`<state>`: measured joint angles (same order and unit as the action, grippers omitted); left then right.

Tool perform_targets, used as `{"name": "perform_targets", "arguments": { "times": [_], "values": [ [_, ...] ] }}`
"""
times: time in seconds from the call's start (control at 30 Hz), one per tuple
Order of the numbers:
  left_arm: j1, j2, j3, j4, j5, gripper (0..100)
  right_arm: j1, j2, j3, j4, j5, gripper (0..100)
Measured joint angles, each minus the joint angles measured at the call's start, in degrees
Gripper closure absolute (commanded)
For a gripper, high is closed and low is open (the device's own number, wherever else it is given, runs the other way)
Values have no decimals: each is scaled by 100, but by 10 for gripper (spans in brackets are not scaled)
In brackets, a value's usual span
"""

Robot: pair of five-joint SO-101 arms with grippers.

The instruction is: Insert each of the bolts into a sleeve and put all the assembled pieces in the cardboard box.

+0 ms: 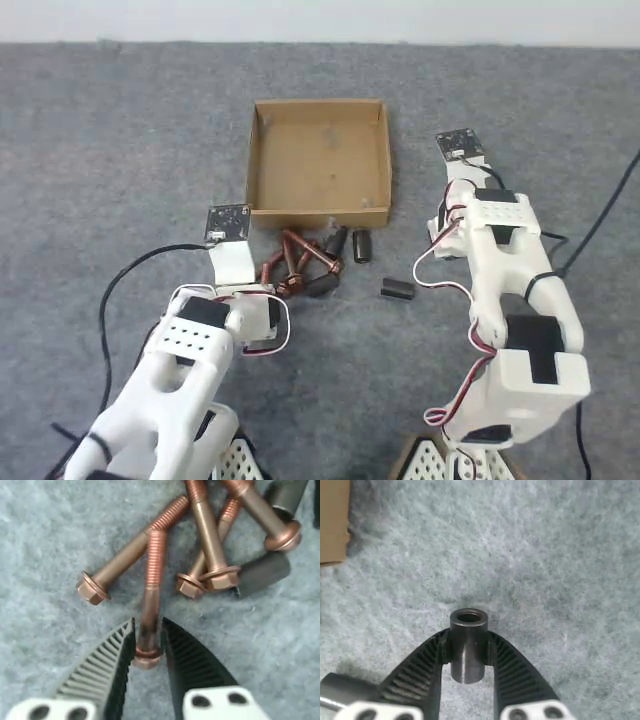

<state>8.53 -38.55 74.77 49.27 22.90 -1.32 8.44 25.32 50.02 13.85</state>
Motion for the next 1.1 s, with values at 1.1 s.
{"name": "perform_targets", "arguments": {
  "times": [1.1],
  "values": [
    [360,2884,-2444,1899,-3420,988,9,0,0,0,0,993]
  ]
}}
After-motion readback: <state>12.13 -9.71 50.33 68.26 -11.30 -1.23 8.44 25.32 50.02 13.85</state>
